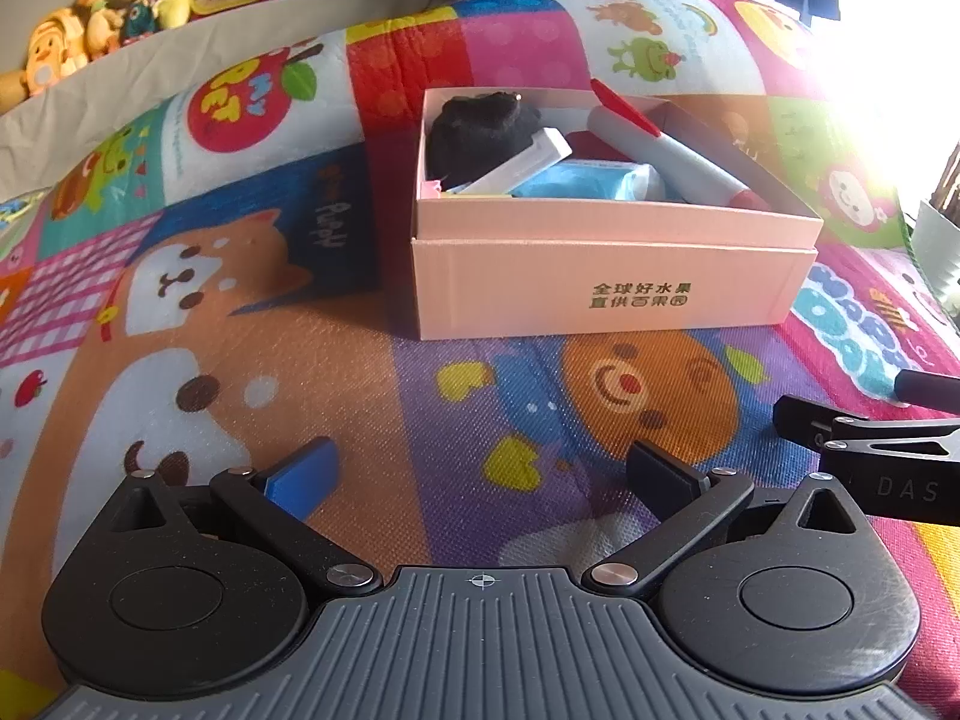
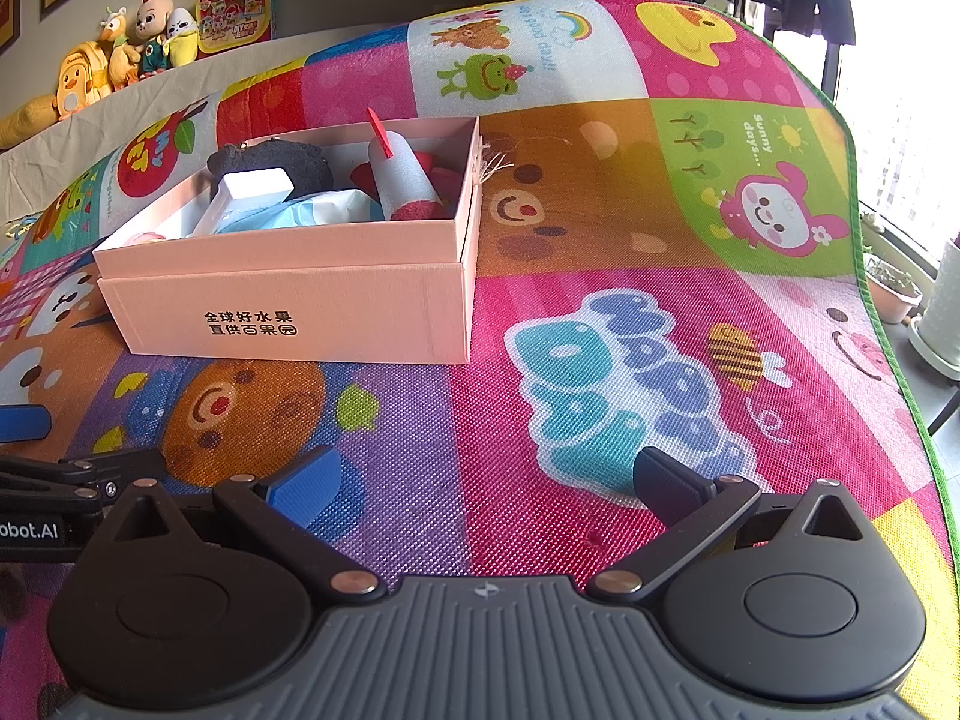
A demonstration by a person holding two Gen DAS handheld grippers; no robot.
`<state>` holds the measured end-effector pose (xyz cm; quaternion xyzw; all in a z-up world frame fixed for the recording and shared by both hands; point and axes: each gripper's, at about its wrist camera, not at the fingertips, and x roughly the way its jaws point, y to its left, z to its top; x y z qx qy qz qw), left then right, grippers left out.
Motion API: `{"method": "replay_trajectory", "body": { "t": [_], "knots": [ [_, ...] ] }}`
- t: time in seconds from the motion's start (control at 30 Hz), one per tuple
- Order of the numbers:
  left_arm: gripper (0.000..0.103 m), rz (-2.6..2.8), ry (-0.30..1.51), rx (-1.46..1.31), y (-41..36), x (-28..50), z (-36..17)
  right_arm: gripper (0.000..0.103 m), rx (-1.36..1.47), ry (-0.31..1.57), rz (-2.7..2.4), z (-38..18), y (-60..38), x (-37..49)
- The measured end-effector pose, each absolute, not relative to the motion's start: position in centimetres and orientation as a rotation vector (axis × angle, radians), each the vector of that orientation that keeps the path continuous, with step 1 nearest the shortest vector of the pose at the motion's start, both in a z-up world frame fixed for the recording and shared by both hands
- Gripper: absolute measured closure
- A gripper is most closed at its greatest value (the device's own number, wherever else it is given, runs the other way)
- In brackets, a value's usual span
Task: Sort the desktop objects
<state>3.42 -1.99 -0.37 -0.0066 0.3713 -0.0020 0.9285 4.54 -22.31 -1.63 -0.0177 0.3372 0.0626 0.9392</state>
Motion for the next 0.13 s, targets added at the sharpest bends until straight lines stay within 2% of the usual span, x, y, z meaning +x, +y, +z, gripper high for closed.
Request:
{"method": "replay_trajectory", "body": {
  "t": [0.13],
  "knots": [
    [0.000,-0.003,0.757,-0.014,-2.02,3.42,-0.40,0.000,-0.037,0.688,0.128,-1.61,-22.31,4.52]
  ]
}}
